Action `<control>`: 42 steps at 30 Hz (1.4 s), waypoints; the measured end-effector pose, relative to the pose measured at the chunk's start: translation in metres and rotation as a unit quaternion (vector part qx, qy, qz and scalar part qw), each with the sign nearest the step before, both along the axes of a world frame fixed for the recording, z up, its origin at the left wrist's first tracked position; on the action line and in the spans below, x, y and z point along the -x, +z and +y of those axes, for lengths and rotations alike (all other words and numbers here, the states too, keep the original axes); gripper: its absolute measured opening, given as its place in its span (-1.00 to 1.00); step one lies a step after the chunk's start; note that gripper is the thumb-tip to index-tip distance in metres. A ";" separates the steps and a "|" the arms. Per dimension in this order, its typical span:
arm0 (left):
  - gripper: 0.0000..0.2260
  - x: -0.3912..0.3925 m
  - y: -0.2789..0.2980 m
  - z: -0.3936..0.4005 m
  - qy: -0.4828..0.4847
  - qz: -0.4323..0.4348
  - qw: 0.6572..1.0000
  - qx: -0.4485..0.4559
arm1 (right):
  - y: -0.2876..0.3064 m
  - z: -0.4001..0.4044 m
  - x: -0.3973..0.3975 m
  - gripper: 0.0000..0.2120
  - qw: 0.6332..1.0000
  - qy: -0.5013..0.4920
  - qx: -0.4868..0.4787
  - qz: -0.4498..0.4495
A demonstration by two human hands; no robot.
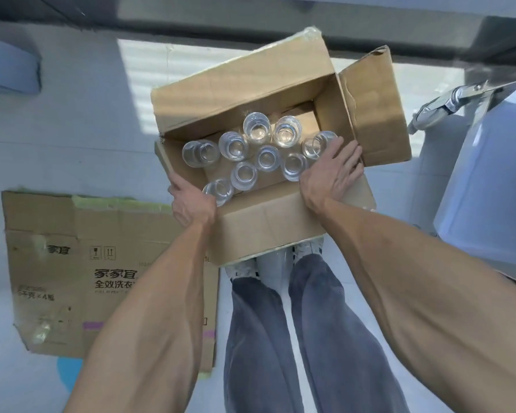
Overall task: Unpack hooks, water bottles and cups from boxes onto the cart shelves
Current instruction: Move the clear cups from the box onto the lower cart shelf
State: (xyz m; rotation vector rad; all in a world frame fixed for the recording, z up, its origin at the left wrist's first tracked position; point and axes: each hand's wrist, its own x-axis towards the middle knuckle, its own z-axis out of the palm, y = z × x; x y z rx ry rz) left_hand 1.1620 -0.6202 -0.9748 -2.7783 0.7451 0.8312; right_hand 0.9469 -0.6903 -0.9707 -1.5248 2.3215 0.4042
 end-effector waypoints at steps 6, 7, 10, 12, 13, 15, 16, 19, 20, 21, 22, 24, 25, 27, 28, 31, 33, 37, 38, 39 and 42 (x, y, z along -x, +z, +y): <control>-0.28 0.012 -0.008 -0.005 -0.003 -0.042 0.999 -0.026 | -0.005 -0.023 0.012 -0.31 0.977 0.191 0.089 0.012; -0.23 0.018 -0.008 -0.007 0.002 -0.044 0.998 -0.049 | -0.005 -0.028 0.013 -0.30 0.982 0.171 0.078 0.019; -0.20 0.041 -0.003 -0.010 -0.053 -0.086 0.992 -0.073 | -0.005 -0.037 0.013 -0.21 0.999 -0.044 0.014 0.002; -0.25 0.057 -0.003 -0.018 -0.132 -0.095 0.986 -0.040 | -0.007 -0.041 0.015 -0.14 0.994 -0.110 -0.012 -0.017; -0.29 0.064 -0.003 -0.023 -0.167 -0.084 0.982 -0.020 | -0.008 -0.042 0.019 -0.15 0.994 -0.108 -0.012 -0.021; -0.40 0.075 -0.005 -0.032 -0.217 -0.046 0.975 0.020 | -0.014 -0.042 0.027 -0.28 0.996 -0.083 0.003 -0.016; -0.46 0.079 -0.006 -0.036 -0.232 -0.026 0.972 0.038 | -0.016 -0.043 0.032 -0.37 0.997 -0.073 0.006 -0.017; -0.66 0.086 -0.008 -0.040 -0.252 0.010 0.966 0.057 | -0.016 -0.052 0.043 -0.61 0.998 -0.060 0.003 -0.025; -0.72 0.086 -0.006 -0.038 -0.253 0.014 0.966 0.057 | -0.014 -0.053 0.045 -0.63 0.998 -0.059 0.005 -0.020; -0.78 0.087 -0.004 -0.034 -0.250 0.021 0.966 0.061 | -0.010 -0.051 0.044 -0.62 0.999 -0.053 0.007 -0.011; -0.84 0.087 0.000 -0.029 -0.242 0.037 0.967 0.066 | -0.005 -0.047 0.041 -0.57 0.999 -0.033 0.010 -0.001; -0.89 0.089 0.005 -0.012 -0.242 0.090 0.964 0.061 | 0.005 -0.033 0.028 -0.47 0.997 0.068 0.021 -0.004; -0.87 0.091 0.008 -0.004 -0.258 0.114 0.958 0.049 | 0.008 -0.024 0.019 -0.49 0.988 0.148 0.030 -0.020; -0.80 0.095 0.010 0.010 -0.267 0.141 0.953 0.022 | 0.010 -0.002 0.002 -0.68 0.954 0.296 0.005 -0.056; -0.79 0.097 0.009 0.014 -0.259 0.149 0.954 0.013 | 0.010 0.008 -0.004 -0.72 0.941 0.330 -0.038 -0.064; -0.77 0.105 0.004 0.018 -0.320 0.168 0.932 -0.018 | 0.005 0.027 -0.001 -0.70 0.937 0.286 -0.192 -0.055; -0.82 0.111 0.001 0.021 -0.374 0.162 0.913 -0.021 | 0.002 0.038 0.013 -0.67 0.932 0.295 -0.207 -0.044; -0.92 0.116 -0.001 0.039 -0.384 0.105 0.917 -0.002 | 0.009 0.056 0.036 -0.80 0.914 0.378 -0.140 -0.052; -0.86 0.118 0.001 0.043 -0.384 0.090 0.919 0.000 | 0.010 0.060 0.037 -0.83 0.913 0.384 -0.126 -0.050; -0.82 0.119 0.005 0.046 -0.389 0.080 0.918 -0.004 | 0.013 0.064 0.036 -0.82 0.913 0.387 -0.124 -0.045; -0.77 0.116 0.012 0.055 -0.435 0.068 0.898 -0.025 | 0.016 0.085 0.034 -0.78 0.916 0.376 -0.133 -0.039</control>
